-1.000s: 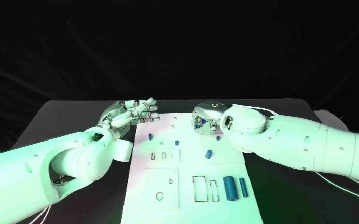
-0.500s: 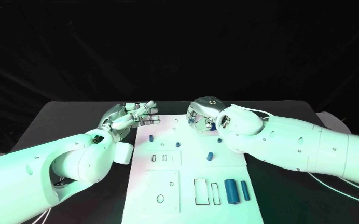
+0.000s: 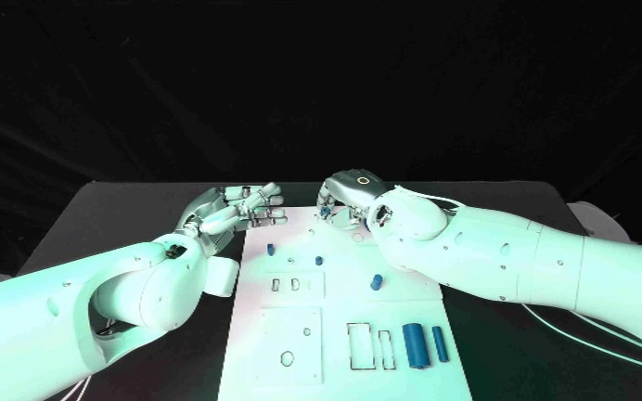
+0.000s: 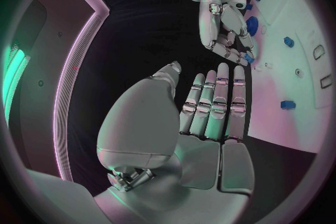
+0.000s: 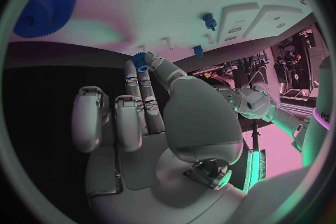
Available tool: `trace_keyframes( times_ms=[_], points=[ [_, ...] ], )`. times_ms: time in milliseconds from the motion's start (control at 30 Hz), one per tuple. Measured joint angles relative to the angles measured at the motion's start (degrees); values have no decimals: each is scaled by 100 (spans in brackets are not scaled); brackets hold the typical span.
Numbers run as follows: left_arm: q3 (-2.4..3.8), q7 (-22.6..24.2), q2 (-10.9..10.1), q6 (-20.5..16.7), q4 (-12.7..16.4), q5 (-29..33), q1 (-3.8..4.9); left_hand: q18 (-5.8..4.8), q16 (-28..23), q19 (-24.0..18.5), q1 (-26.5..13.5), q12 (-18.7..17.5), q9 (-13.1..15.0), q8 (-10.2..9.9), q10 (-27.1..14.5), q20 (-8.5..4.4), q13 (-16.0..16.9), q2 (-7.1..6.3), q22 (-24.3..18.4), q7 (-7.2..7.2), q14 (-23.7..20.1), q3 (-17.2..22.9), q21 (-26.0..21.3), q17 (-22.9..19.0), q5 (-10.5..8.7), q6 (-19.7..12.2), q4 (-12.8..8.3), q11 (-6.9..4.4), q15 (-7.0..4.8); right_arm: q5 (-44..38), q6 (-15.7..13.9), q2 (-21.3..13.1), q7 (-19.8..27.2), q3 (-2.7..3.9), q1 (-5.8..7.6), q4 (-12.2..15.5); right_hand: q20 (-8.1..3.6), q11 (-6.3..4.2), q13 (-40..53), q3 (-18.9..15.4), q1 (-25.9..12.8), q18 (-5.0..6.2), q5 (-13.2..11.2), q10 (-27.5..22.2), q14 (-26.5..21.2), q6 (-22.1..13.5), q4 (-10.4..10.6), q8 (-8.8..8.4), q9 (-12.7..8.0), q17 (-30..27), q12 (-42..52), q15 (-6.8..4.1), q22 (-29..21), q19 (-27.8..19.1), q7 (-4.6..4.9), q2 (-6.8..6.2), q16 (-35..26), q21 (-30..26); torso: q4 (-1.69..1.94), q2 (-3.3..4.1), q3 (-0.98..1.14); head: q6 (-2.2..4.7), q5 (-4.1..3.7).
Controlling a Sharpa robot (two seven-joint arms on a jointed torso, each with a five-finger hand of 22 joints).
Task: Assemble the parts on the task board
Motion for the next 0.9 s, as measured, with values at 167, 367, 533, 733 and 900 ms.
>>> trace_keyframes(
  times_ms=[167,367,533,733,900],
  points=[
    [0,-3,8,0,0,0,8,0,0,0,0,0,0,0,0,0,0,0,0,0,0,0,0,0,0,0,0,0,0,19,-23,107,12,-5,-5,-90,0,0,1,15,0,0,-11,0,0,-20,16,-1,9,0,-14,0,-6,0,19,0,0,0,12,15,-1,3,-6],
    [0,-5,17,1,-1,0,17,0,0,0,0,0,0,0,0,0,0,0,0,0,0,0,0,-1,0,0,0,0,0,35,-35,187,23,-7,-8,-164,0,0,1,15,0,0,-22,0,0,-20,17,-1,9,-1,-25,0,-30,0,19,0,0,0,19,27,-8,37,-30],
    [0,-8,31,2,-4,0,27,0,0,0,0,0,0,0,0,0,0,0,1,0,0,0,0,-1,0,0,0,0,0,36,-33,235,34,-8,-8,-196,0,0,2,15,0,0,-35,0,0,-20,17,-2,9,-1,-12,0,-35,0,19,0,0,0,23,37,-7,41,-38],
    [0,-11,53,4,-14,0,32,0,0,0,0,0,0,0,0,0,0,0,-4,0,0,0,0,4,0,0,0,0,0,37,-3,267,57,-13,-11,-247,0,0,2,14,0,0,-15,0,0,-21,17,-3,23,-2,-7,0,-36,0,19,0,0,0,27,42,-5,25,-35],
    [0,-14,57,4,-21,0,33,0,0,0,0,0,0,0,0,0,0,0,-5,0,0,0,0,4,0,0,0,0,0,37,39,288,76,-19,-15,-285,0,0,2,30,1,0,-15,0,0,-21,33,-14,23,-2,-8,1,-45,0,19,1,0,0,27,51,-5,29,-36]
  ],
)
